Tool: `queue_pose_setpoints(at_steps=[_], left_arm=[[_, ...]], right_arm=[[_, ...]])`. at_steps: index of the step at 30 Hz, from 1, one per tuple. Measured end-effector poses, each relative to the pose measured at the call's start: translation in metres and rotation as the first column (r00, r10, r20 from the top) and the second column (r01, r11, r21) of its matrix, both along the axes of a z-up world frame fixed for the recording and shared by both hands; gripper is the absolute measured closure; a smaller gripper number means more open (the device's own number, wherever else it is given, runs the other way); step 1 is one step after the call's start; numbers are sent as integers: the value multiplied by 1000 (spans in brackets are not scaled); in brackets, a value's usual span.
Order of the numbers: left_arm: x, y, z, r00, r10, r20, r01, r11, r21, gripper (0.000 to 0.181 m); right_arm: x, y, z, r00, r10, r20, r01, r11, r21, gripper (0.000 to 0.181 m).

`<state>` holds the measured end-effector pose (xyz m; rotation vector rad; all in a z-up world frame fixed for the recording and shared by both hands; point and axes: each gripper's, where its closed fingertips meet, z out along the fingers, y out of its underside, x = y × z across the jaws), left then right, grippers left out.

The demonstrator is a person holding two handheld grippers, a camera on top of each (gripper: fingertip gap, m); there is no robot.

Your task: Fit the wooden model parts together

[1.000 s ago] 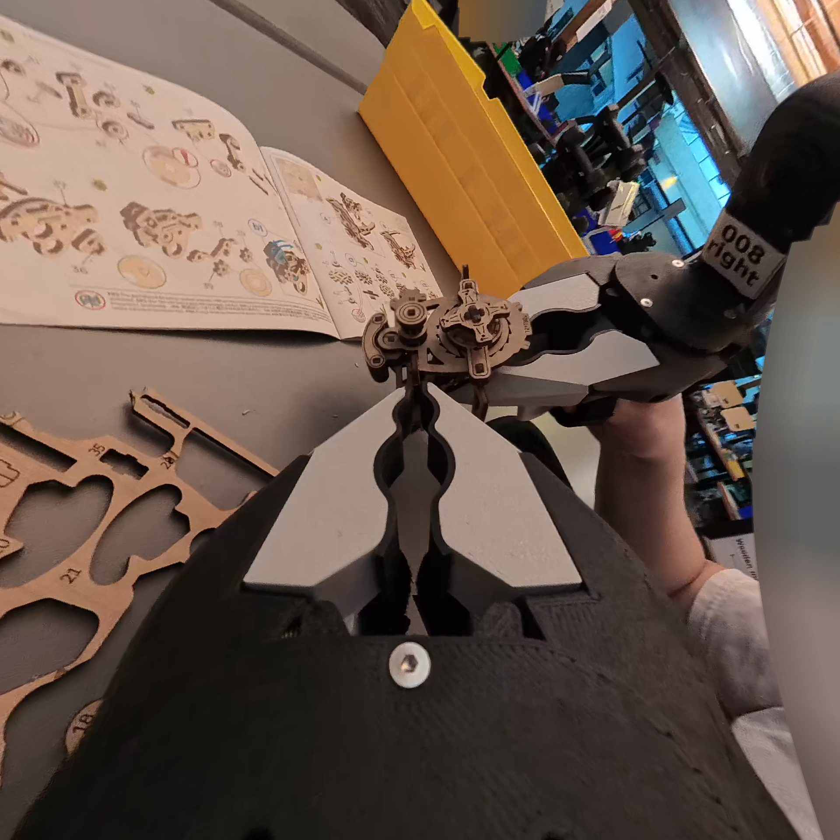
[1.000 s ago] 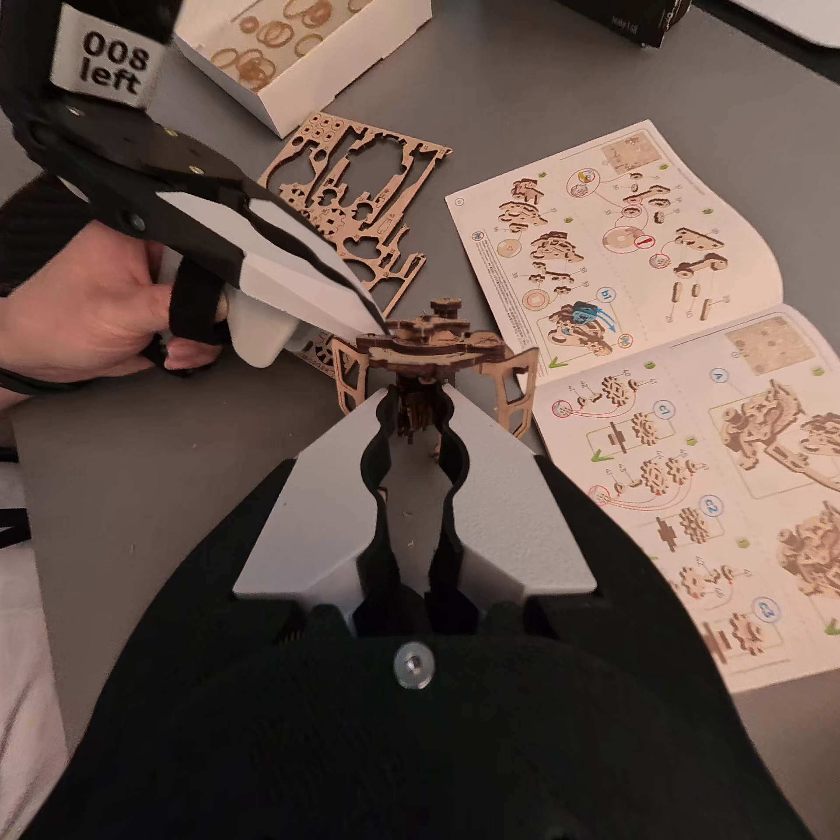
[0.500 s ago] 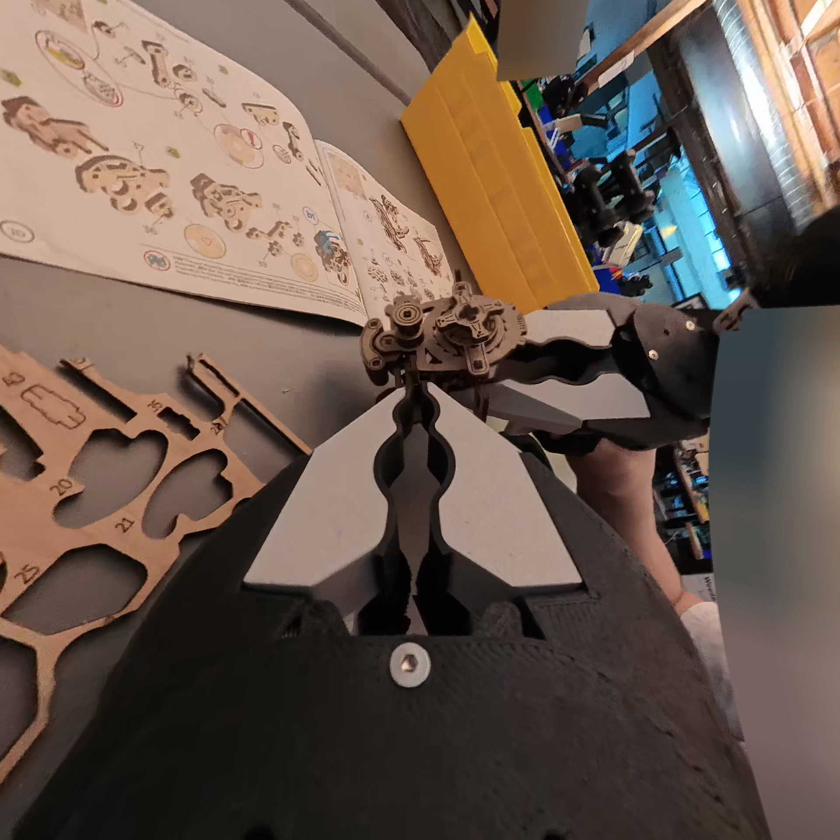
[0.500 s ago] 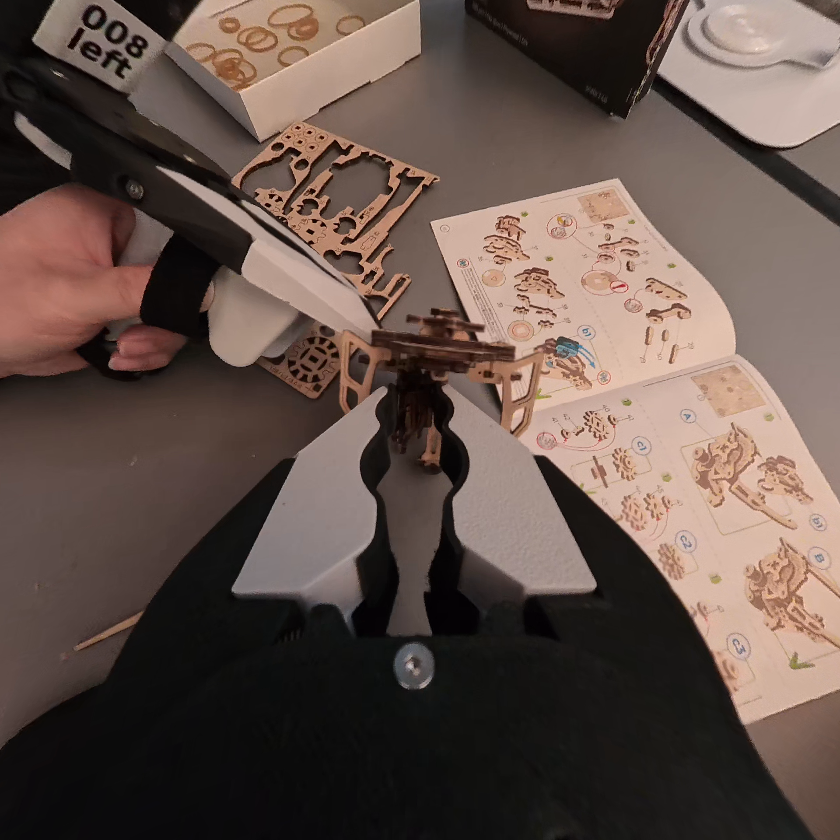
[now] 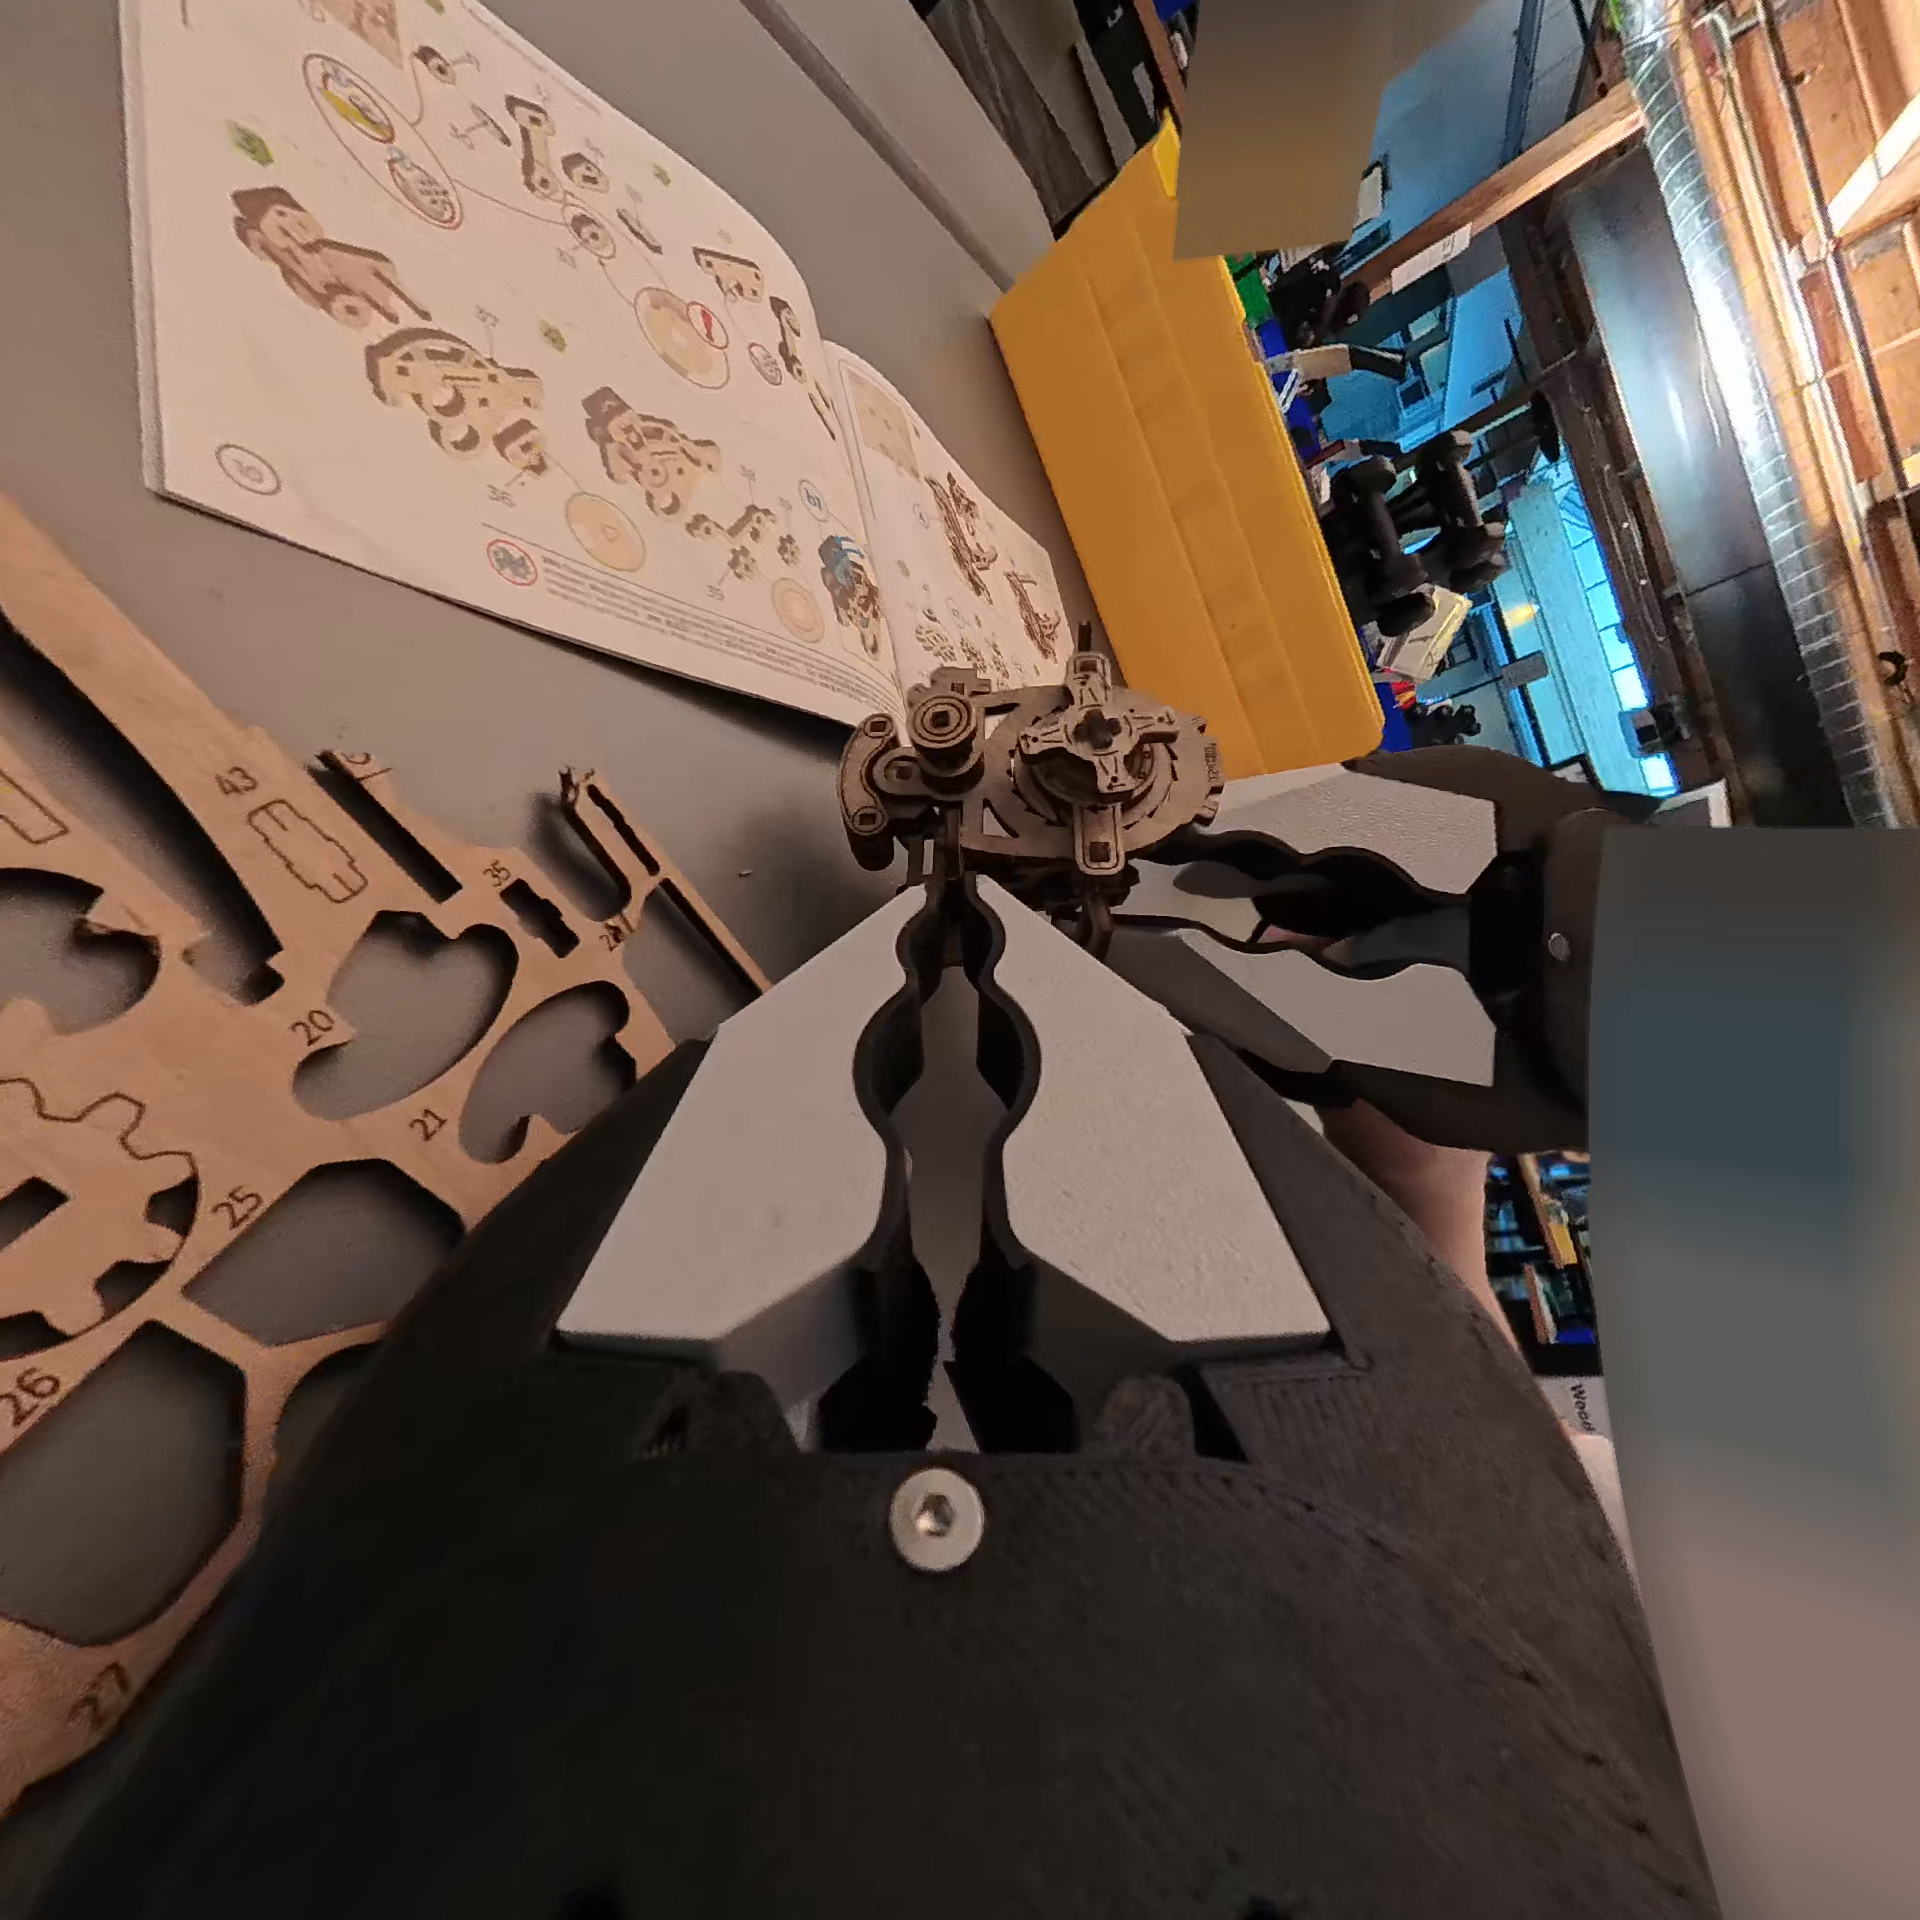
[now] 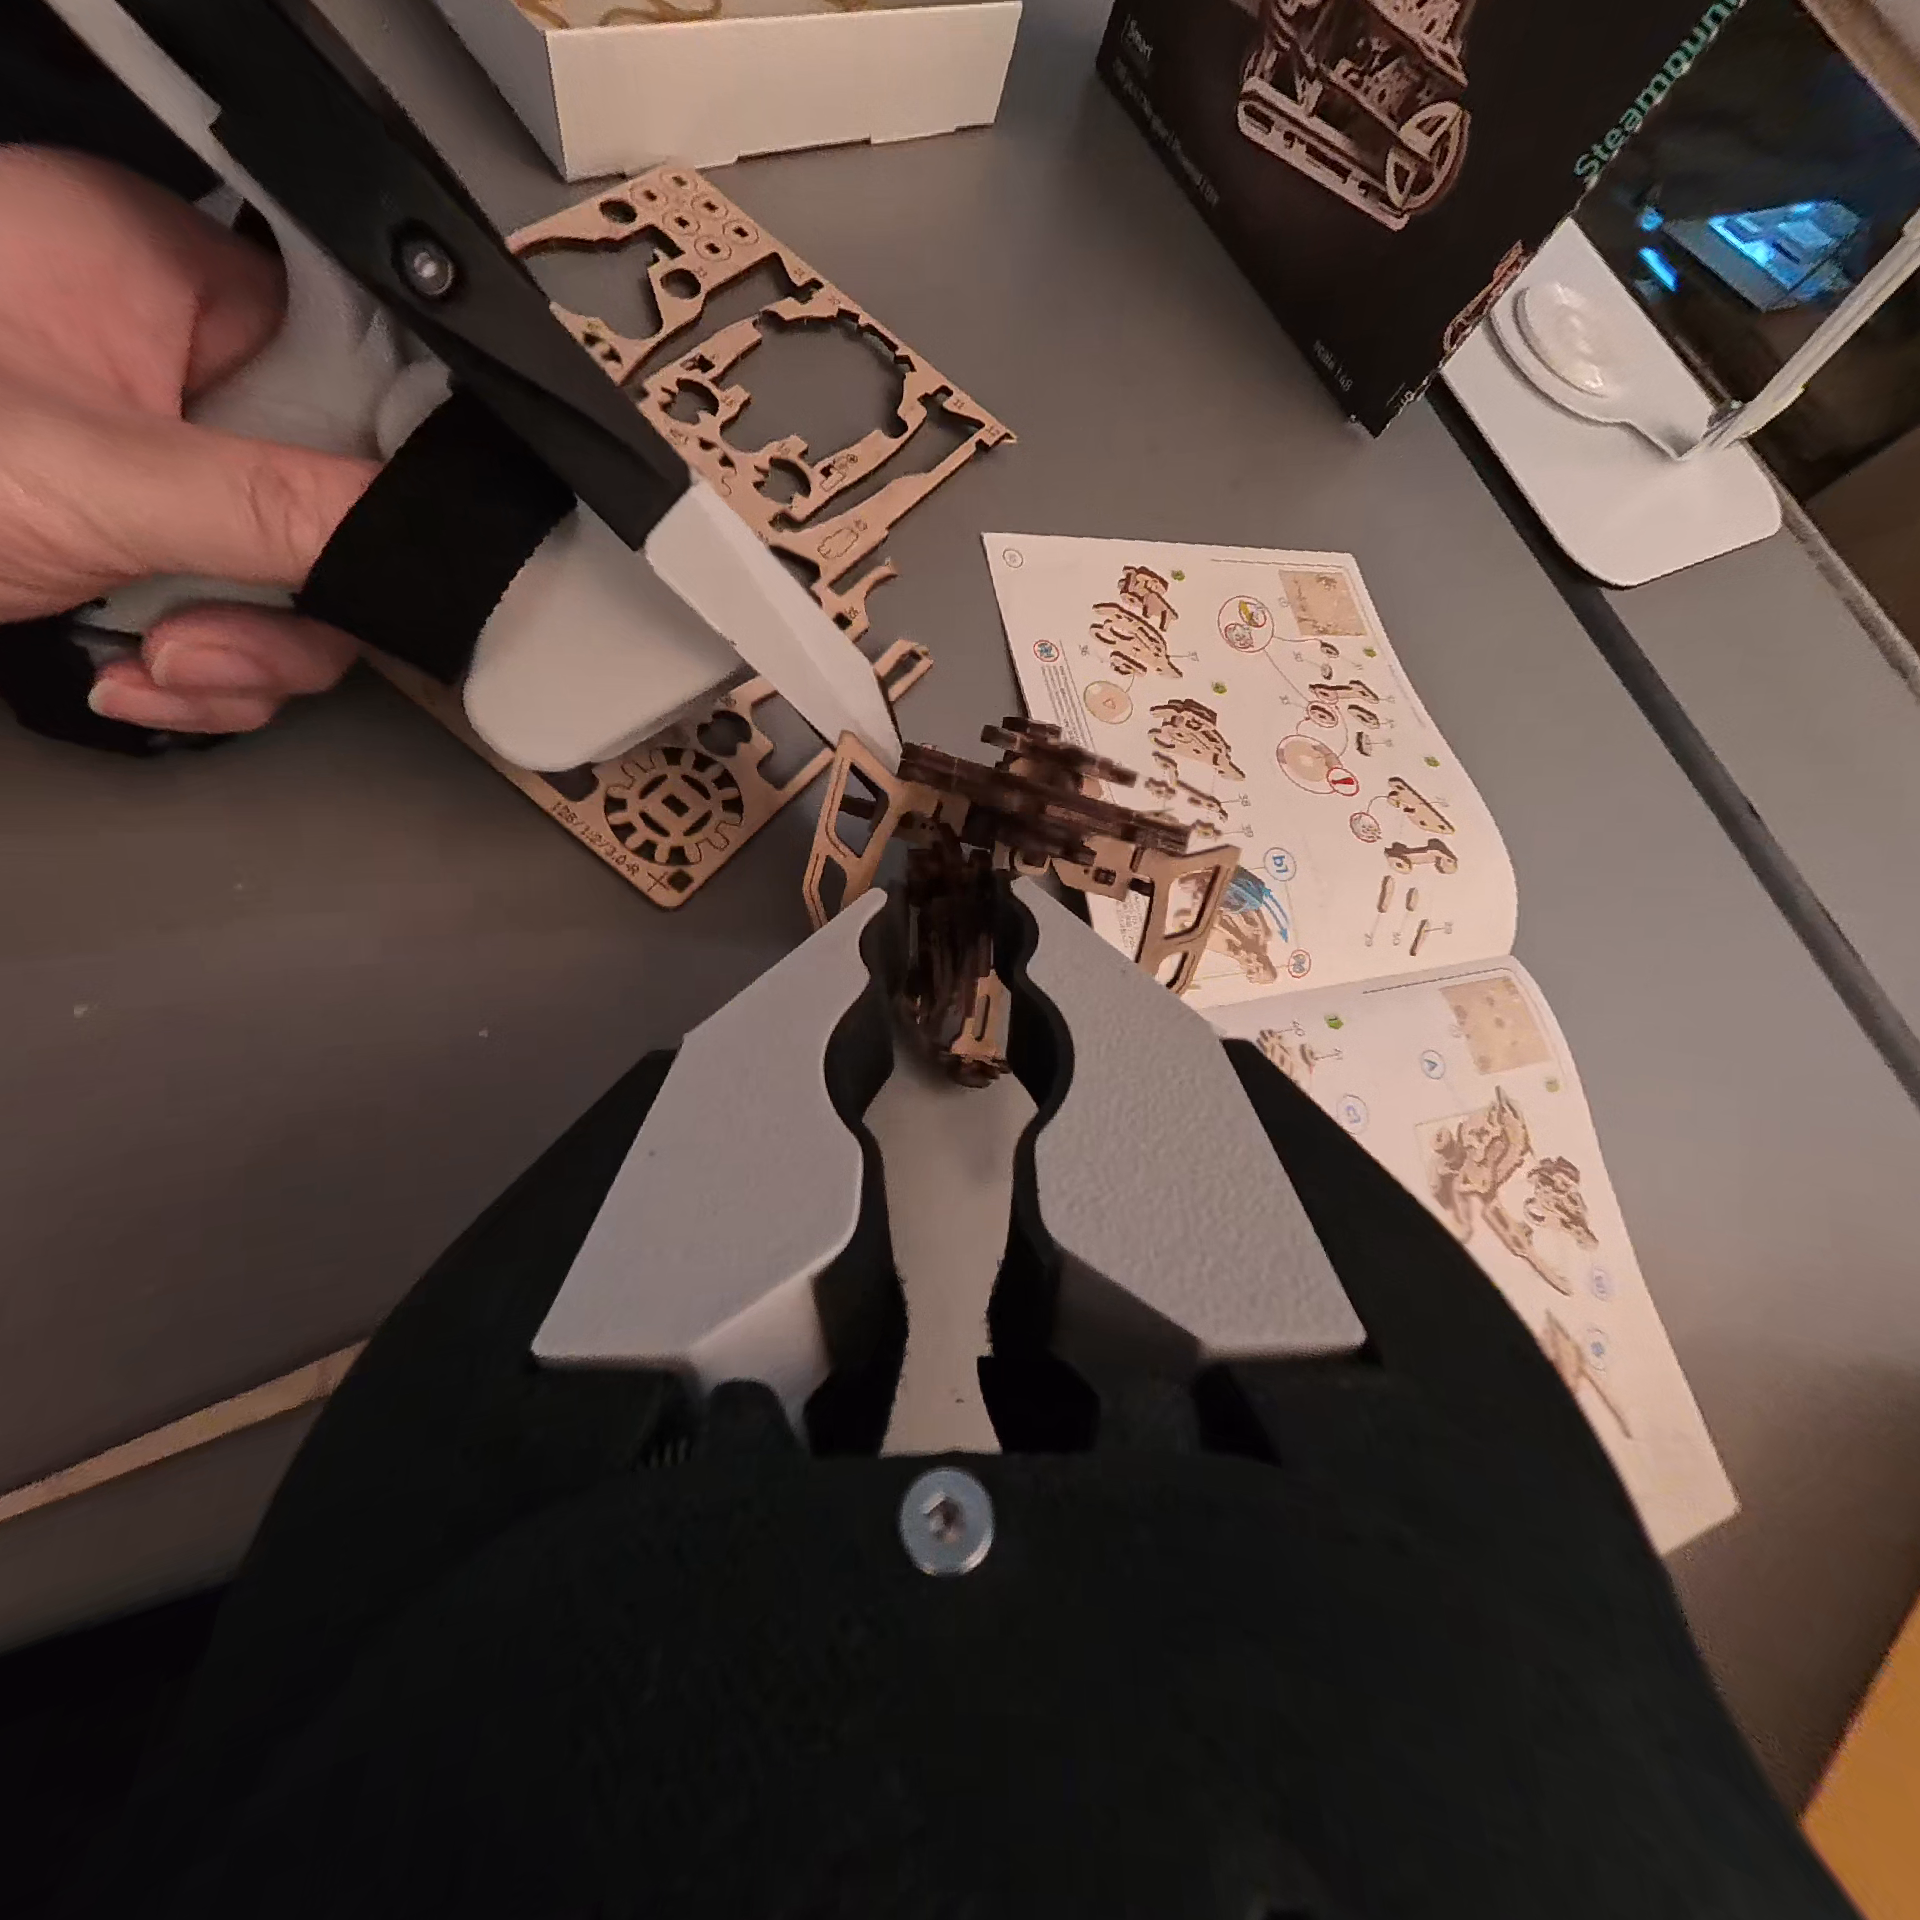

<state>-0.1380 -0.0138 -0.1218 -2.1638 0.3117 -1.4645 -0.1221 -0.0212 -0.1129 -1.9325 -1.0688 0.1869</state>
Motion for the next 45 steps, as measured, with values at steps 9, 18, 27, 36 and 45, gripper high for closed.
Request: queue_pose_setpoints(at_steps=[9, 18, 27, 36, 45], left_arm=[[-1, 1, -1, 1000, 4, 14, -4, 1000, -14, 181], [-3, -1, -2, 1000, 2, 13, -2, 1000, -11, 181], [0, -8, -7, 999, -19, -36, 19, 1000, 3, 181], [4, -12, -10, 997, -39, -65, 40, 999, 11, 181], [5, -13, -10, 997, -43, -64, 44, 999, 13, 181]], right_arm=[[-2, -3, 3, 971, 50, -233, -64, 997, -53, 167], [-5, -10, 3, 956, 91, -280, -119, 989, -84, 163], [4, -13, -2, 971, 77, -227, -107, 986, -126, 155], [11, -14, -22, 971, 0, -238, -72, 953, -293, 151], [0, -14, -15, 963, 16, -268, -82, 968, -239, 171]])
